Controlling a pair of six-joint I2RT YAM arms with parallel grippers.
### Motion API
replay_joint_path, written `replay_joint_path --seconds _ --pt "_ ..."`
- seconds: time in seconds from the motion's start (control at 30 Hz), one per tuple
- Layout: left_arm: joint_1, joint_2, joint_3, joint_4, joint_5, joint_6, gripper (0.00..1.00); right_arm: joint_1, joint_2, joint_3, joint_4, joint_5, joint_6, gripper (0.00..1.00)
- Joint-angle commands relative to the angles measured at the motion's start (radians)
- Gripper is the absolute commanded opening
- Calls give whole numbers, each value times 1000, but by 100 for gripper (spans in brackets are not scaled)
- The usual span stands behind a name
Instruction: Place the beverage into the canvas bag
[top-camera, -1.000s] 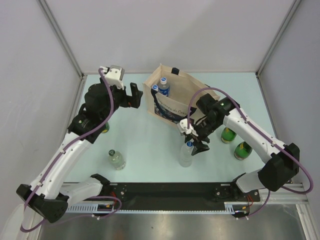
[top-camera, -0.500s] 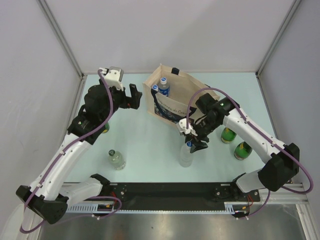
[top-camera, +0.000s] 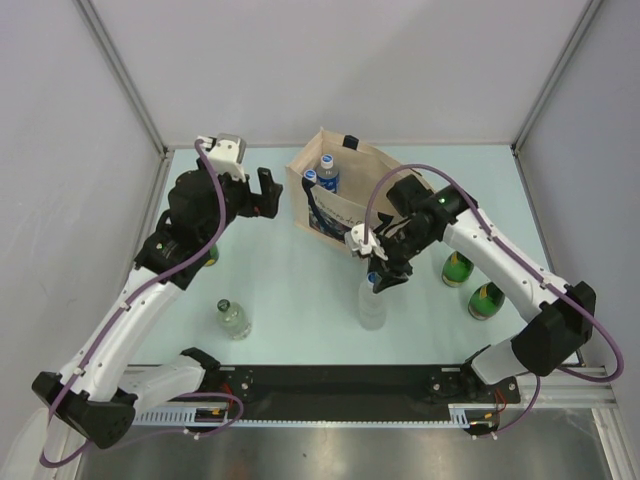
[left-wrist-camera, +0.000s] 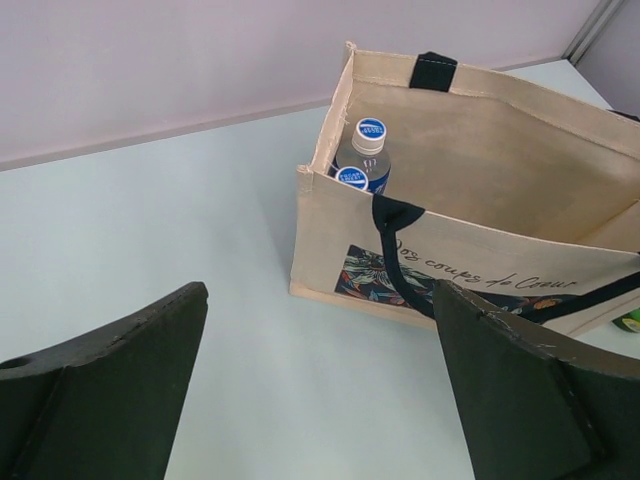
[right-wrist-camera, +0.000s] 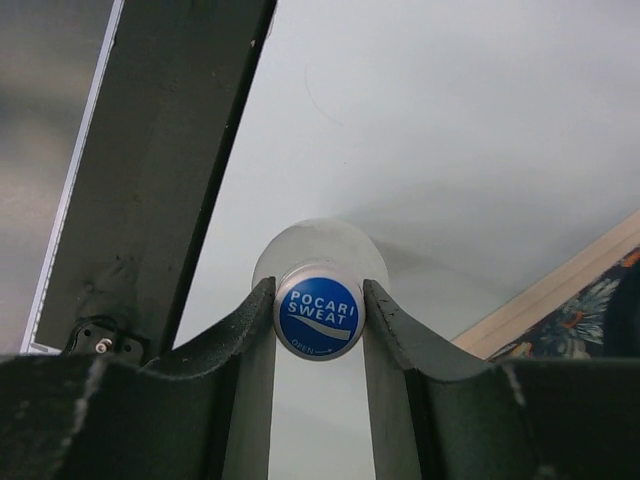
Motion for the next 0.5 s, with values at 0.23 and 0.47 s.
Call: replay_joint_path --seconds 0.23,0.47 --pt "16 -63 -59 19 -25 -15 100 3 35 363 126 -119 294 0" --pt "22 -79 -80 19 -33 -13 100 -10 88 581 355 -116 607 0"
